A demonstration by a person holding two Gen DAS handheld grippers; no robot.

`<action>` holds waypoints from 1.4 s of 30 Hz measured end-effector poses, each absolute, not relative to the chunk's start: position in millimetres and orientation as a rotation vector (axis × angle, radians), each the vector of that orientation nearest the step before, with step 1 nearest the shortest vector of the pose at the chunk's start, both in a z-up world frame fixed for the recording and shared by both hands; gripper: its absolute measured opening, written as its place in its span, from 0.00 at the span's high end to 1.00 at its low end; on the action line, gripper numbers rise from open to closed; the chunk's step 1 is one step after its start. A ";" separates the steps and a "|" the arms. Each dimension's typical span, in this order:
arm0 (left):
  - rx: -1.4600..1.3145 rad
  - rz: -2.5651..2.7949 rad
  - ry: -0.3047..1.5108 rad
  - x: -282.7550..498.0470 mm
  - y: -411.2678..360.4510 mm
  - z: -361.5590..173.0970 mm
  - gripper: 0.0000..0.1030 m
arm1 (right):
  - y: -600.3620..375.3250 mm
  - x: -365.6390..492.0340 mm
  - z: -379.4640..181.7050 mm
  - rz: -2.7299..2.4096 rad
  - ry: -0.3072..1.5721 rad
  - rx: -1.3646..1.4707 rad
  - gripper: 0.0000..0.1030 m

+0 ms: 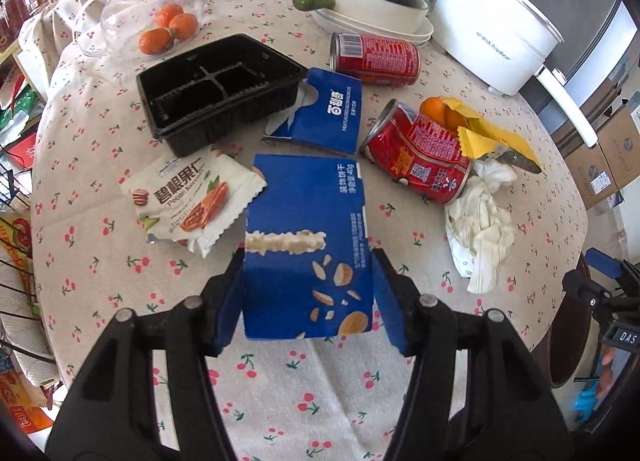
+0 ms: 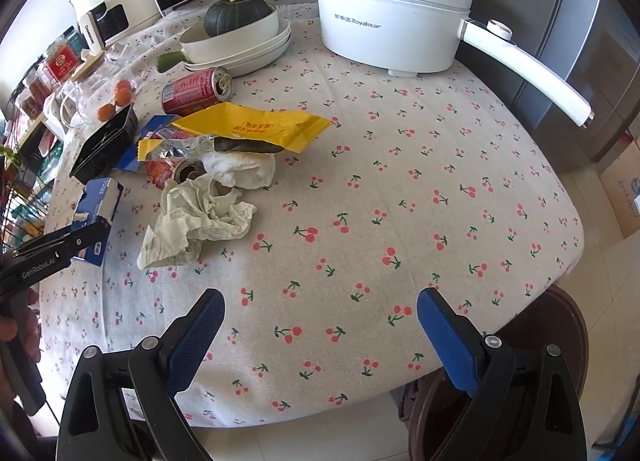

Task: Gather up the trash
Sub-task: 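Grasp the blue biscuit box with the left gripper while the right gripper grasps the crumpled tissue, then carry the blue box and tissue over the brown bin with both grippers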

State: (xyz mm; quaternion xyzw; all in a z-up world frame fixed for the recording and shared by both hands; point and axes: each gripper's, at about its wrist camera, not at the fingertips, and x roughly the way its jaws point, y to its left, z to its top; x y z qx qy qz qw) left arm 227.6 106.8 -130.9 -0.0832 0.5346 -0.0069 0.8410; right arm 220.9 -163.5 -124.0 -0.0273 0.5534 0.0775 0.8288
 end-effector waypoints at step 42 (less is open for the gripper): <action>-0.092 -0.059 0.998 165.0 116.3 -85.9 0.41 | -67.4 245.3 -164.4 0.247 1.116 -0.136 0.50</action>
